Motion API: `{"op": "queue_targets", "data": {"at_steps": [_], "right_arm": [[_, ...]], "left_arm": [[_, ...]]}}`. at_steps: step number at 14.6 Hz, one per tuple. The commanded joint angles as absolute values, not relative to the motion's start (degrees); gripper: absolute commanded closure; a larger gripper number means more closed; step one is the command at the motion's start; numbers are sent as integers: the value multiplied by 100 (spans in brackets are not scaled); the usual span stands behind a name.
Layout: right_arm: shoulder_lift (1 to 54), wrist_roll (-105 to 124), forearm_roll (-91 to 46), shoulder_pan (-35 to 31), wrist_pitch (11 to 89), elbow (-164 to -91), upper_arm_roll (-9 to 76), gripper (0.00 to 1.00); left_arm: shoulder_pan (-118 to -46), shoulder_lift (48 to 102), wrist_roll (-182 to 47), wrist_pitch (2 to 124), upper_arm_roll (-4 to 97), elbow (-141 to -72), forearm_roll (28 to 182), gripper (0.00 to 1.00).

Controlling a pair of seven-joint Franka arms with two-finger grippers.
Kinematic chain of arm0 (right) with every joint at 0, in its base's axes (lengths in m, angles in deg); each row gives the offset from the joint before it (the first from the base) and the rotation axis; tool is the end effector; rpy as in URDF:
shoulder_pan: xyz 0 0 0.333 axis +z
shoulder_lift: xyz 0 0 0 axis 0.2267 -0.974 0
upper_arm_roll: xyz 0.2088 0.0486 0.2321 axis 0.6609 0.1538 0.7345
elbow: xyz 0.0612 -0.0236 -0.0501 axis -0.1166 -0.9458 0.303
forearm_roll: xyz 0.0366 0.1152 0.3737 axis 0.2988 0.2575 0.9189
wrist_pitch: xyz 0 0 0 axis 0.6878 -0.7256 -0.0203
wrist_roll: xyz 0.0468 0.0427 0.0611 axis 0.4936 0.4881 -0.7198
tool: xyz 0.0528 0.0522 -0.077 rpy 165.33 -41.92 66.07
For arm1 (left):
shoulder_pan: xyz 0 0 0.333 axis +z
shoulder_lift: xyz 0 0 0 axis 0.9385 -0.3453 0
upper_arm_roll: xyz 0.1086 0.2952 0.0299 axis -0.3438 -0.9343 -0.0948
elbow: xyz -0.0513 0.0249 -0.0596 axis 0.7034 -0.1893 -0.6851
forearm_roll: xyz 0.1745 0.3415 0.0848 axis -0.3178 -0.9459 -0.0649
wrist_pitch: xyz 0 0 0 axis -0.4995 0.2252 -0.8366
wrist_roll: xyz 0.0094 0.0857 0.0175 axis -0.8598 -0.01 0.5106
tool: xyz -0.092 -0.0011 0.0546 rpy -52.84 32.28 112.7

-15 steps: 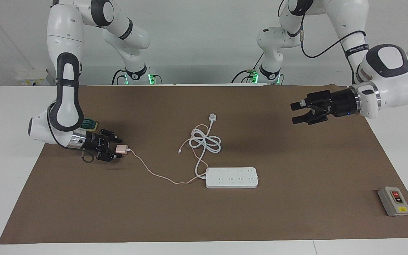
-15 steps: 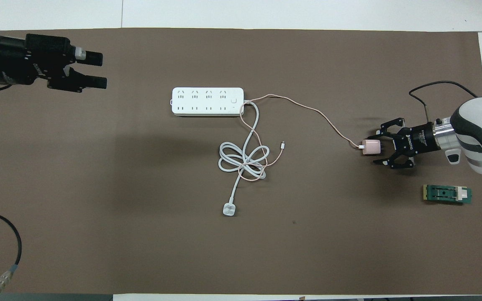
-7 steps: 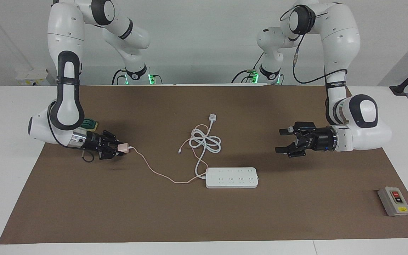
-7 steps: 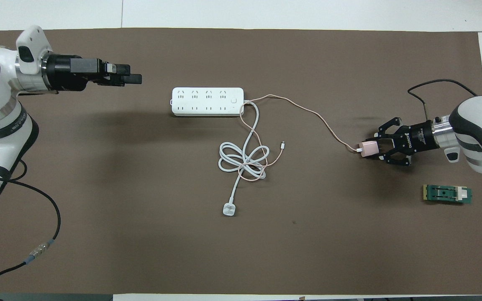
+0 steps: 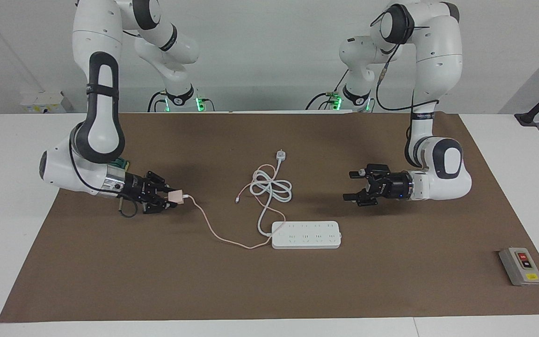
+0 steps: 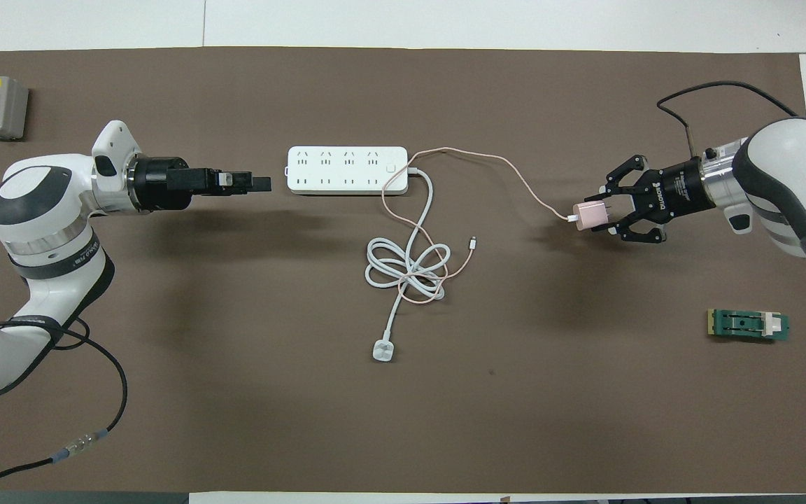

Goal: Plug charger into power strip
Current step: 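Carry the plug toward the left gripper while the left gripper reaches in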

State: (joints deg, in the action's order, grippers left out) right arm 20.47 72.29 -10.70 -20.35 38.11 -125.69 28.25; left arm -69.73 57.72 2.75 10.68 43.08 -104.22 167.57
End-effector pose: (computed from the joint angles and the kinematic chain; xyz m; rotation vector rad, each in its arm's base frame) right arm 0.6247 -0.0076 0.3383 -1.9634 1.6177 0.7552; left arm 0.6085 -0.1078 0.3148 1.5435 -0.2003 0.1004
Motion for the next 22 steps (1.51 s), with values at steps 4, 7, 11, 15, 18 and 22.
{"op": "queue_targets", "data": {"at_steps": [4, 7, 11, 15, 18, 22], "right_arm": [[2190, 8430, -832, -1224, 3761, -11826, 2854, 100], [2199, 8817, -471, -775, 3875, -11685, 2845, 100], [2199, 9239, -462, -178, 4068, -11535, 2845, 100], [2164, 9713, -453, 543, 4832, -11544, 2854, 100], [2129, 9907, -261, 886, 5210, -11570, 2854, 100], [2085, 10205, -181, 1343, 5676, -11605, 2854, 100]], "left_arm": [[-7498, 7365, 519, 1779, 4243, -12409, 17362, 0], [-7507, 7428, 993, 1797, 4252, -12788, 17399, 0], [-7446, 7726, 1179, 1805, 4235, -13184, 17399, 0], [-7411, 7613, 1100, 1884, 4234, -12948, 17521, 0], [-7323, 7367, 906, 1902, 4234, -12640, 17583, 0], [-7410, 7349, 730, 2201, 4234, -12456, 17618, 0]]}}
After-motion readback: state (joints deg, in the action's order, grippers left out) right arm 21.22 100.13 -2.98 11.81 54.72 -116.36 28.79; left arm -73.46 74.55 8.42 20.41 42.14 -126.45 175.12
